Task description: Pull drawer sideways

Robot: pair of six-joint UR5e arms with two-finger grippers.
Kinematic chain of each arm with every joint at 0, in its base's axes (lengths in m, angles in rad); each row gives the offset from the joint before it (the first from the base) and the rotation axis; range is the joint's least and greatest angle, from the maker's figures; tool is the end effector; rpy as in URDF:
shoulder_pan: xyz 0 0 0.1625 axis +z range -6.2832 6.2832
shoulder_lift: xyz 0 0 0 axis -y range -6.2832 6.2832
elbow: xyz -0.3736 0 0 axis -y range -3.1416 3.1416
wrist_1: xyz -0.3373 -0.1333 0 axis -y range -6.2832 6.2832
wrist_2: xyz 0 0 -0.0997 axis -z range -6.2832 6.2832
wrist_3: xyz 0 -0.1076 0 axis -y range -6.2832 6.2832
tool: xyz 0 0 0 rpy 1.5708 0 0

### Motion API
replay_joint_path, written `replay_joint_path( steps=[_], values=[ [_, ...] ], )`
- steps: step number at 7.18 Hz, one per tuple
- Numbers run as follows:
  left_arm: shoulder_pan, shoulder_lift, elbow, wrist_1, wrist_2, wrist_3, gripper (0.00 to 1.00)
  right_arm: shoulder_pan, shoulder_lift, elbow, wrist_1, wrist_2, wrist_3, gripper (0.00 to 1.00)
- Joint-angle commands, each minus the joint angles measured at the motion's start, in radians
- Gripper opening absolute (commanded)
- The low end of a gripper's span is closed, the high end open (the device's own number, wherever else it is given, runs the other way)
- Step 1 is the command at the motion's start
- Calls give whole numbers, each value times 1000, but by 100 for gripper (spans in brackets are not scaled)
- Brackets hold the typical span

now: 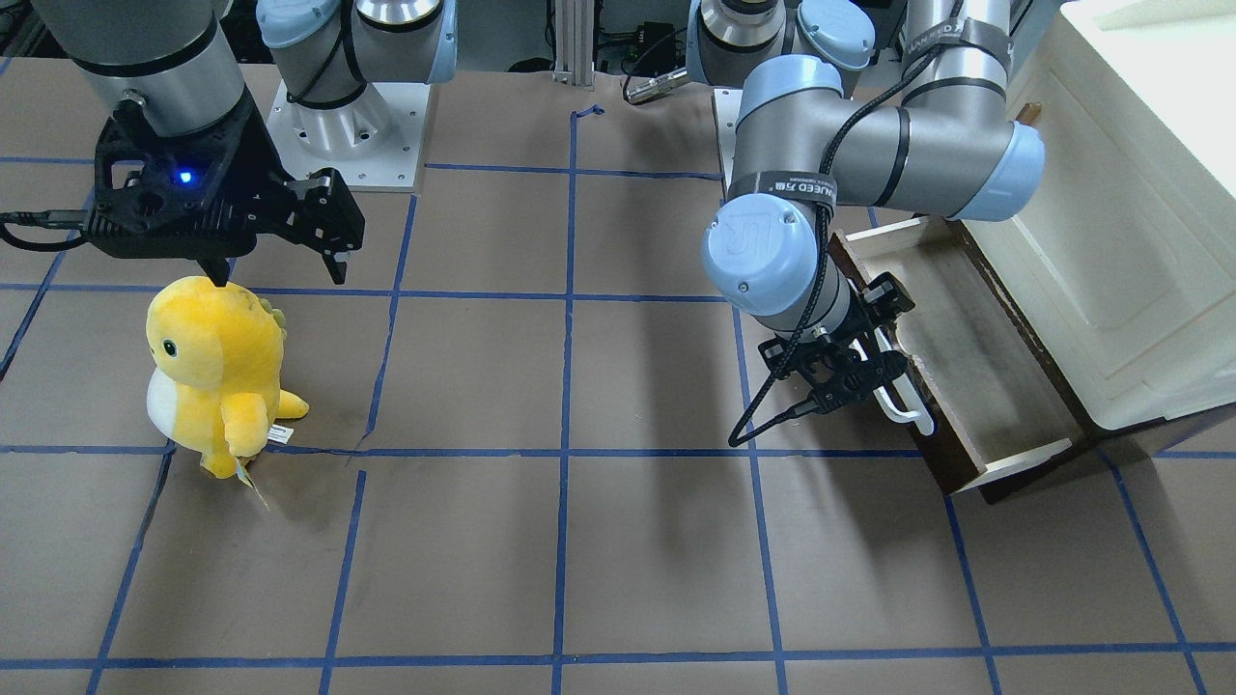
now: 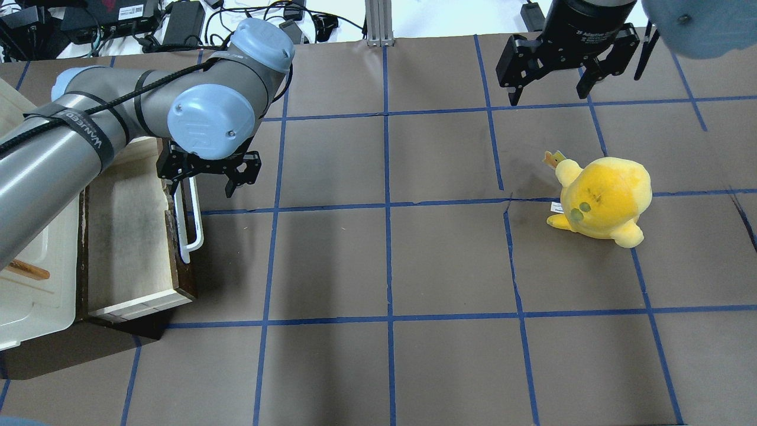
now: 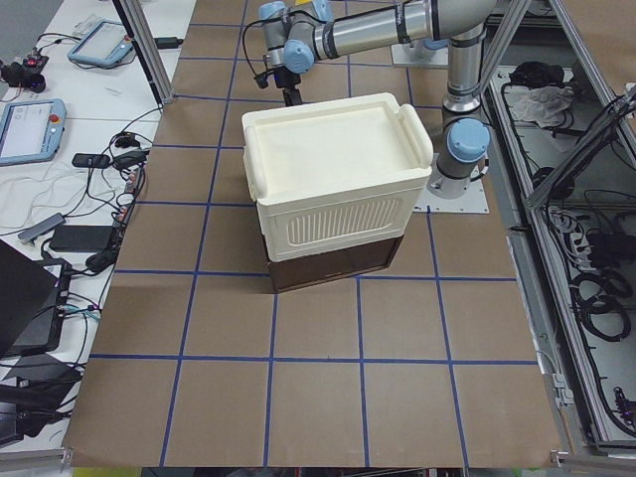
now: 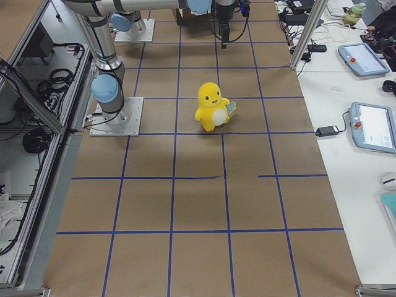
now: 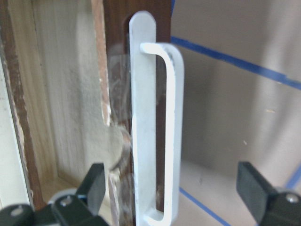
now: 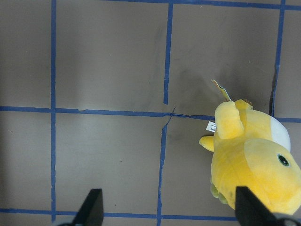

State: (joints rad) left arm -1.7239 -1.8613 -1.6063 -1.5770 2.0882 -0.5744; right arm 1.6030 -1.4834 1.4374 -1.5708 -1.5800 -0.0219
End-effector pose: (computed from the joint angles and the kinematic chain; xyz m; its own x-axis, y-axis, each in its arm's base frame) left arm -0.1539 -0.4723 0.2915 -0.7788 -0.2625 -0.5697 -0.3323 0.9430 0.0197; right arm 0.1475 -0.4696 0.4473 -0.9985 -0.0536 0.0102 -0.0540 0.9975 -0.0458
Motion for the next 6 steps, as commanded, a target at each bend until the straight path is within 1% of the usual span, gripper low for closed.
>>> replay_joint_path(
  steps=[1,2,3,4,6],
  values=[
    [-6,51,83,9,-138,121,100,0,0,0,0,-2,0,100],
    [-5,76,110,9,-227,190,100,0,0,0,0,0,0,100],
    [7,106,127,29,-376,320,100,0,0,0,0,-2,0,100],
    [15,128,144,57,-410,382,100,0,0,0,0,0,0,100],
    [33,172,146,60,-415,393,100,0,0,0,0,-2,0,100]
  ],
)
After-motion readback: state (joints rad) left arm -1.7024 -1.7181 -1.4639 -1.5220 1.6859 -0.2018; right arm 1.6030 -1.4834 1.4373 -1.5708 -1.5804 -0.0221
